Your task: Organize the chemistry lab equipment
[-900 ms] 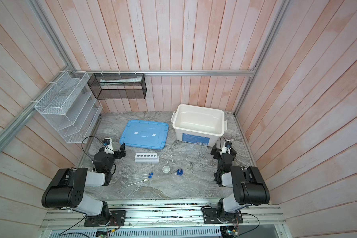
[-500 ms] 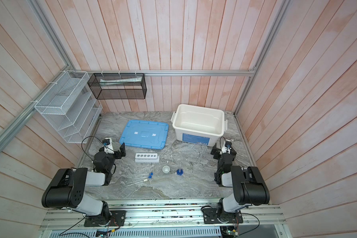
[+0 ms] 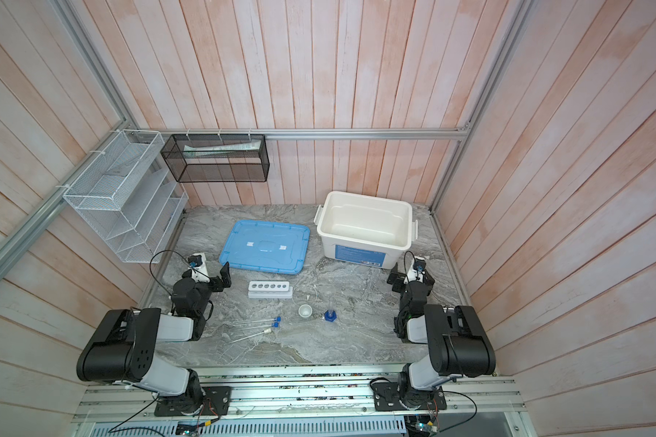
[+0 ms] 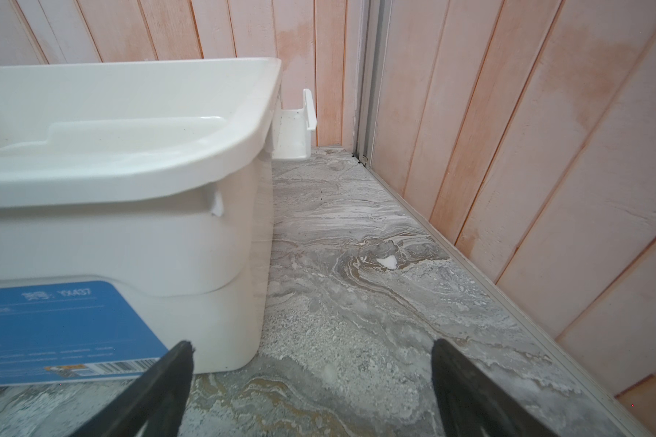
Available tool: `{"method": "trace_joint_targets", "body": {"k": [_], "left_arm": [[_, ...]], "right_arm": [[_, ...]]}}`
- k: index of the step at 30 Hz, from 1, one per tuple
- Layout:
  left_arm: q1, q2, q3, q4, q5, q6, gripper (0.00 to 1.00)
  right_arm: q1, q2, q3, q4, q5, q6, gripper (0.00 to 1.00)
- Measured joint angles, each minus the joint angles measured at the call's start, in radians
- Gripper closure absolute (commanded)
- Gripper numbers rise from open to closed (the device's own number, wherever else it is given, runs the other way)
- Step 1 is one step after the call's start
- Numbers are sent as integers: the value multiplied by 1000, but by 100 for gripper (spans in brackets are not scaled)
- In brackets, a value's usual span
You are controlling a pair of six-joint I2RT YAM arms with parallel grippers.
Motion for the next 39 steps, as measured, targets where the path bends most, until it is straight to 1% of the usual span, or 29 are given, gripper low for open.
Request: {"method": "trace_joint_targets", "body": {"k": [5, 6, 10, 12, 14, 17, 19, 21, 24, 27, 29, 31, 33, 34, 36, 39], "left_arm": [[0, 0, 0, 0, 0, 0, 0], [0, 0, 0, 0, 0, 0, 2], [3, 0, 0, 0, 1, 5, 32], [1, -1, 0, 3, -17, -1, 34], [-6, -32, 4, -43, -62, -11, 34], [-16, -165, 49, -202, -132, -32, 34], [-23, -275, 115, -312, -160, -71, 34], [-48, -359, 195, -414, -179, -101, 34], [-112, -432, 333, -594, -187, -116, 34], [-183, -465, 466, -805, -174, -90, 34], [-223, -486, 534, -942, -147, -55, 34], [-247, -513, 596, -1098, -83, 0, 38], [-257, -538, 638, -1230, -11, 55, 40], [-265, -552, 652, -1296, 28, 89, 41], [-296, -576, 665, -1408, 88, 153, 41], [-357, -587, 665, -1564, 150, 254, 41]], "right_arm": [[0, 0, 0, 0, 0, 0, 2], [0, 0, 0, 0, 0, 0, 3], [0, 0, 0, 0, 1, 2, 14], [0, -1, 0, 2, 6, 0, 17], [4, -25, 4, -25, 15, -3, 19], [14, -116, 65, -175, 30, -8, 21], [24, -185, 146, -293, 42, -8, 22], [32, -239, 195, -374, 45, 2, 23], [46, -322, 237, -492, 36, 20, 24], [72, -398, 264, -620, 6, 38, 25], [95, -448, 276, -695, -14, 50, 25], [119, -504, 279, -762, -37, 64, 25], [137, -552, 279, -820, -54, 79, 26], [147, -576, 279, -845, -58, 85, 26], [166, -614, 279, -885, -69, 99, 26], [187, -647, 284, -923, -89, 111, 26]]}}
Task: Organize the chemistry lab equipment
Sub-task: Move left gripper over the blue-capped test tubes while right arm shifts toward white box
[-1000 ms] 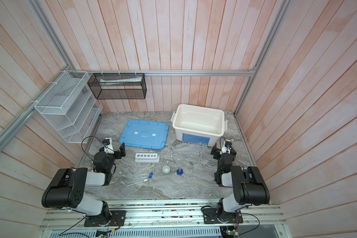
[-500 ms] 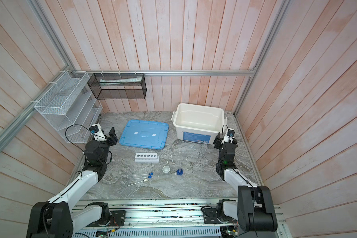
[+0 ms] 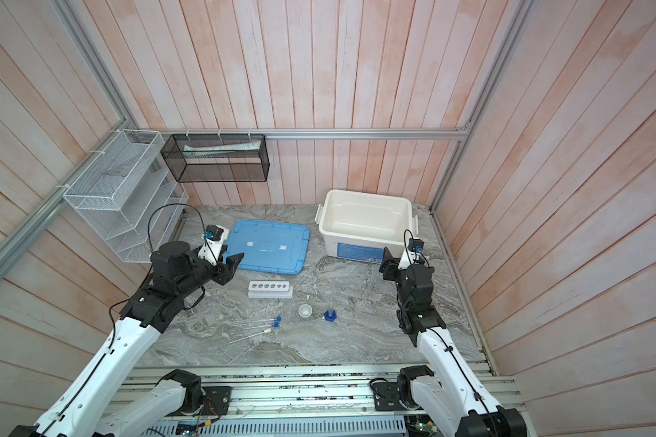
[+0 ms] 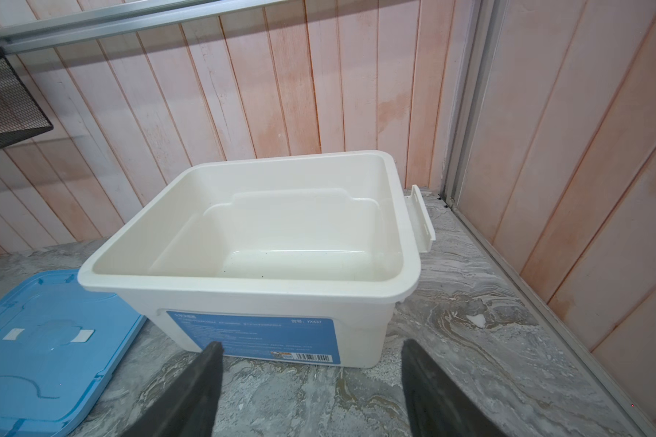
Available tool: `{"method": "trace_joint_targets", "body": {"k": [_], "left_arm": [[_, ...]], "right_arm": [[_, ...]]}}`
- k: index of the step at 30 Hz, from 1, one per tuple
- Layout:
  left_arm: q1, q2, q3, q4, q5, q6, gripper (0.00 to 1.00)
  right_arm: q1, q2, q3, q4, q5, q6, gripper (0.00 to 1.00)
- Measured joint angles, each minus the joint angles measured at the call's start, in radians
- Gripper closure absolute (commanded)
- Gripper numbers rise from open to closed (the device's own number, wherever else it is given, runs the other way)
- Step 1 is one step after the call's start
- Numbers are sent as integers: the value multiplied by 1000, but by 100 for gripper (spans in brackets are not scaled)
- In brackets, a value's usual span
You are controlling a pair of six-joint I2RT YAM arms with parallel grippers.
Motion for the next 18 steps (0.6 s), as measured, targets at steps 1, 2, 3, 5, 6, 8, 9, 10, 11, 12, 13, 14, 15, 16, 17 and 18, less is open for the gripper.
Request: {"method": "trace_joint_targets", "body": {"k": [1, 2, 3, 5, 6, 8, 9, 10, 11, 12, 13, 14, 15, 16, 17, 18], "left_arm": [[-18, 4, -2, -42, 9, 28, 42], [-40, 11, -8, -88, 14, 58, 43], [-60, 19, -17, -122, 16, 83, 45], [-103, 40, -41, -183, 13, 124, 46], [-128, 53, -55, -209, 11, 142, 47], [-172, 78, -89, -252, 0, 173, 48], [-191, 90, -105, -268, -8, 188, 49], [-206, 99, -120, -280, -22, 198, 49], [-222, 109, -137, -289, -34, 210, 49], [-238, 120, -152, -297, -53, 222, 49], [-250, 129, -164, -301, -71, 231, 50], [-261, 135, -173, -299, -92, 237, 50], [-269, 141, -181, -295, -107, 243, 51], [-275, 148, -186, -289, -122, 250, 52], [-279, 156, -189, -280, -132, 253, 52], [-283, 170, -190, -269, -140, 258, 52]], "right_arm": [[4, -3, 6, -12, -8, 2, 26], [8, -3, 16, -25, -19, 3, 26], [11, -2, 26, -36, -27, 3, 26], [16, -1, 44, -50, -39, 2, 26], [18, 1, 54, -54, -45, 2, 26], [23, 4, 63, -54, -55, 2, 26], [24, 7, 64, -54, -59, 2, 27], [24, 10, 64, -54, -62, 2, 27], [25, 15, 64, -55, -67, 3, 27], [25, 22, 64, -56, -70, 6, 27], [25, 27, 64, -56, -73, 7, 27], [26, 32, 64, -56, -76, 11, 27], [27, 37, 63, -55, -79, 15, 28], [28, 40, 60, -51, -83, 21, 28], [29, 43, 57, -50, -89, 26, 28], [30, 48, 53, -46, -97, 31, 29]]}}
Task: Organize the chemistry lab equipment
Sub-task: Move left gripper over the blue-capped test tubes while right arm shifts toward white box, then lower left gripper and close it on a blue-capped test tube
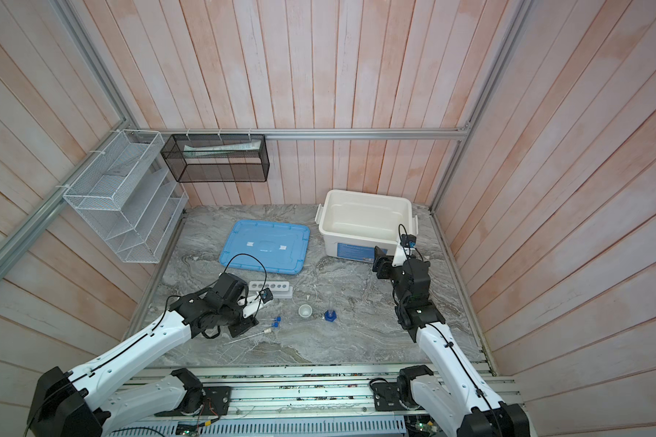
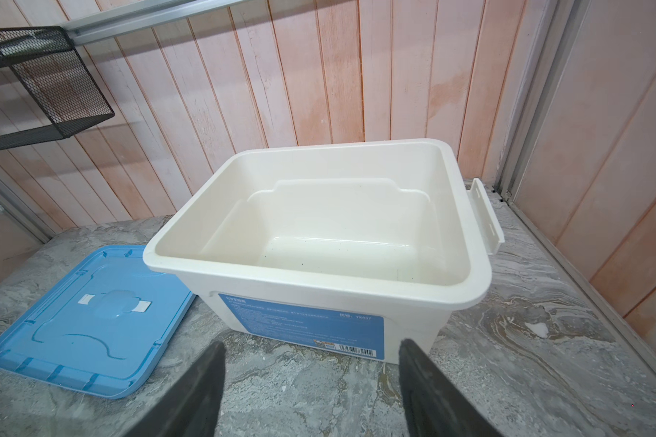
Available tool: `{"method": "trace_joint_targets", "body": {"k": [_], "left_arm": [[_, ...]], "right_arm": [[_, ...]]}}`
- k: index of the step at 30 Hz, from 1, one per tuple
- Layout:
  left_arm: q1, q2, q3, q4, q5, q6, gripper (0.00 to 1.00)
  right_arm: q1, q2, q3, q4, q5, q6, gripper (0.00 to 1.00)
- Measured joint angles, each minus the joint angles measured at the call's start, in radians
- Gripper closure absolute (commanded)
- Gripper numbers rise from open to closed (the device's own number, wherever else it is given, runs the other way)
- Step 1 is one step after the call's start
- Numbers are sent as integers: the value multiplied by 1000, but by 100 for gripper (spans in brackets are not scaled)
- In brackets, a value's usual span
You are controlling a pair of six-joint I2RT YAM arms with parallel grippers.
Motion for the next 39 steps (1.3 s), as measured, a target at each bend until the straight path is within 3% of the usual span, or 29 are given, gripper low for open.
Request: {"method": "trace_joint_targets", "body": {"k": [21, 39], "left_arm": [[-45, 242, 3, 109, -87, 8, 55], [-51, 275, 4, 163, -123, 0, 55]], "right_arm": [[14, 24, -76, 33, -49, 40, 30], [14, 17, -103, 63, -74, 47, 34]]}}
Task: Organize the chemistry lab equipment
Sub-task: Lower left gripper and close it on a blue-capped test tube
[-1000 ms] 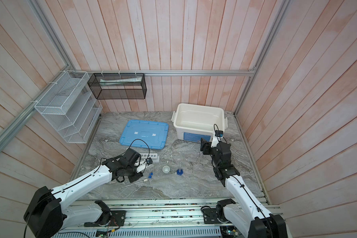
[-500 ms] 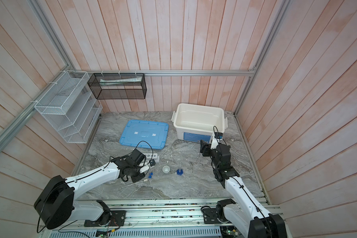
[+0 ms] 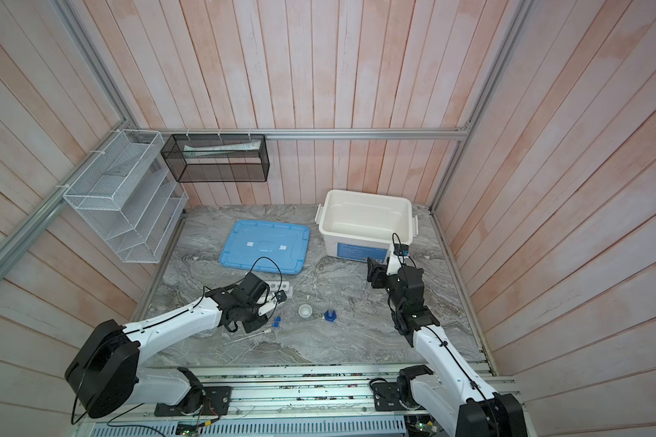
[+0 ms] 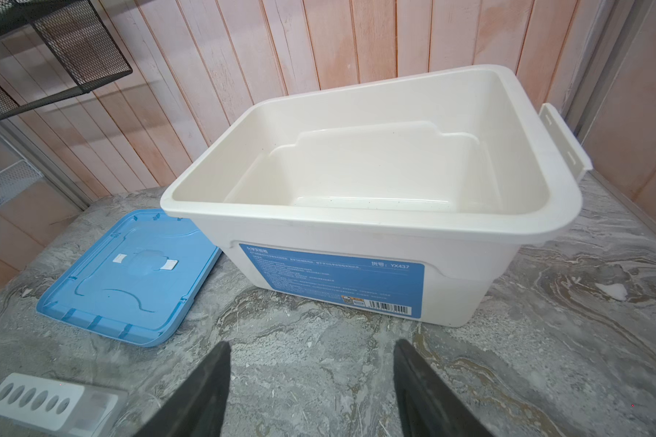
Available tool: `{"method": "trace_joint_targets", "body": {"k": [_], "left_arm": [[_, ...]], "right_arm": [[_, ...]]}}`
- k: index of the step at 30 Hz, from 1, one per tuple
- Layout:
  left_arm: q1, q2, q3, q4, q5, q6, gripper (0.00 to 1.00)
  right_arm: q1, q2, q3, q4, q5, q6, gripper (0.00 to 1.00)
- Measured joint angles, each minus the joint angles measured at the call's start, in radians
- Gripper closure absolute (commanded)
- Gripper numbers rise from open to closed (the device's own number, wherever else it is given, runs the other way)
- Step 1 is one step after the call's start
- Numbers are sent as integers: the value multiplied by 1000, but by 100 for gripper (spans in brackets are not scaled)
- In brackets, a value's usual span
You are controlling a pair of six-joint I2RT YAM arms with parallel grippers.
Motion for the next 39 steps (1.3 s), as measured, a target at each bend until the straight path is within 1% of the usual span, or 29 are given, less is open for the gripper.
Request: {"method": "trace_joint_targets", "body": {"k": [10, 25, 39], "left_arm": [[-5, 47, 6, 9, -21, 0, 56], [-5, 85, 27, 10, -21, 0, 56], [-11, 111, 27, 21, -22, 9, 60]], "right_arm": [[0, -17, -12, 8, 0, 2, 36], [0, -7, -23, 21, 1, 2, 38], [0, 10, -34, 38, 1, 2, 40]]}}
